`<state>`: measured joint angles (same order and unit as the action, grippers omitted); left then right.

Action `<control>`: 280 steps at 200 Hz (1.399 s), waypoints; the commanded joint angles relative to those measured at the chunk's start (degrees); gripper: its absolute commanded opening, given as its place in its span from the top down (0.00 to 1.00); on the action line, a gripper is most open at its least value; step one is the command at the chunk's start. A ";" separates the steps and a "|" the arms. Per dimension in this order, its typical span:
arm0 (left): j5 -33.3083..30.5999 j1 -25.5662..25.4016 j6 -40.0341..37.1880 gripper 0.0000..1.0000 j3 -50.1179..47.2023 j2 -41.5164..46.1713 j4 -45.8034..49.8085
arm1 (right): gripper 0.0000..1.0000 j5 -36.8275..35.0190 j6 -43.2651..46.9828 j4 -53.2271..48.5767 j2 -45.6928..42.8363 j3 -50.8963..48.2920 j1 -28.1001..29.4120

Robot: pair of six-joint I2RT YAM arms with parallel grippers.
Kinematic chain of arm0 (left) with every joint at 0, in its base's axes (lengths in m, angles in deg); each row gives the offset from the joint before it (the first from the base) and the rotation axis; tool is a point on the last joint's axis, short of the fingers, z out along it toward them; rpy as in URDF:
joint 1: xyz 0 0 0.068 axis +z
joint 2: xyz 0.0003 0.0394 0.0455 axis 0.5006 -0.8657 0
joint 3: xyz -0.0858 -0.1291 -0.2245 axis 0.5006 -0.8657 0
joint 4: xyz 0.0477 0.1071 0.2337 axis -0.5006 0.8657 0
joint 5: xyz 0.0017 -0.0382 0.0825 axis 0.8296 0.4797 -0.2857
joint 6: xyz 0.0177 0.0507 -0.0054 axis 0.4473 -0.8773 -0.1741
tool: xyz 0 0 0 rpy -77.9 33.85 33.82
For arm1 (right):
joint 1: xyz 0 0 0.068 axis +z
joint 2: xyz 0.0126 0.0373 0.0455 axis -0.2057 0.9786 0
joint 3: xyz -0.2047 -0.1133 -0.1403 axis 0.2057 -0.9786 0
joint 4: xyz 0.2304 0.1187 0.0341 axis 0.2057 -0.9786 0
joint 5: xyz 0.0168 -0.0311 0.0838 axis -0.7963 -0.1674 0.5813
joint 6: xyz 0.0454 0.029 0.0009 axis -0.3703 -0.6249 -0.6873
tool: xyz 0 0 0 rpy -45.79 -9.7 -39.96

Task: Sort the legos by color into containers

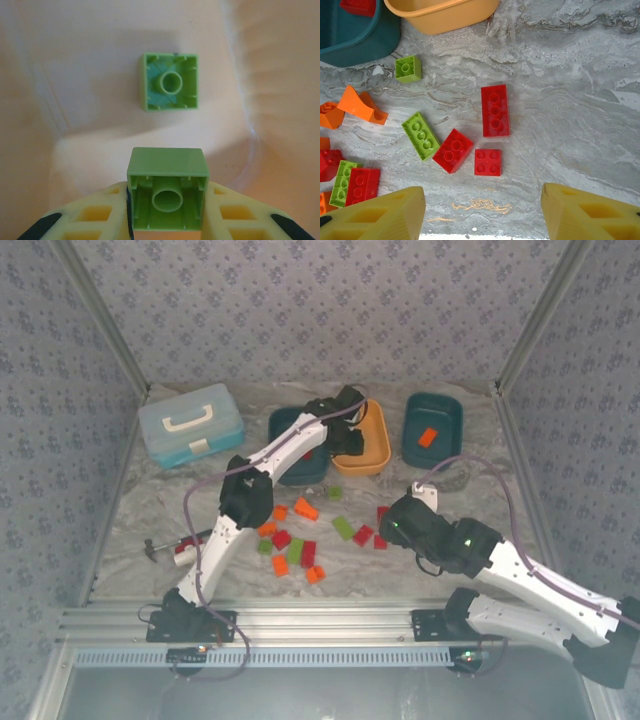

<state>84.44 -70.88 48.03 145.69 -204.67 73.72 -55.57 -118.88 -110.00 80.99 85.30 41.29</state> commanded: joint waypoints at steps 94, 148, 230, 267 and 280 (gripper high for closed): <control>-1.04 -1.58 1.31 0.29 -4.85 10.45 2.00 | 0.27 9.62 7.27 5.91 4.37 -1.83 -12.80; 2.74 -1.69 6.90 0.26 -13.41 28.44 -5.85 | 0.29 18.31 13.98 17.23 22.71 -2.50 -19.98; 1.69 -1.79 11.74 0.24 -62.32 70.77 -21.14 | 0.42 20.44 15.83 23.26 41.92 0.79 -22.86; -2.03 -1.74 14.55 0.21 -77.72 87.60 -18.17 | 0.71 16.27 17.96 22.43 41.68 2.48 -21.00; -3.54 -1.79 15.73 0.21 -81.93 92.14 -16.00 | 0.75 12.76 18.60 20.12 39.93 4.30 -18.25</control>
<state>84.35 -72.34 60.84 68.67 -120.37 55.95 -38.04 -102.47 -88.32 122.27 86.29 19.39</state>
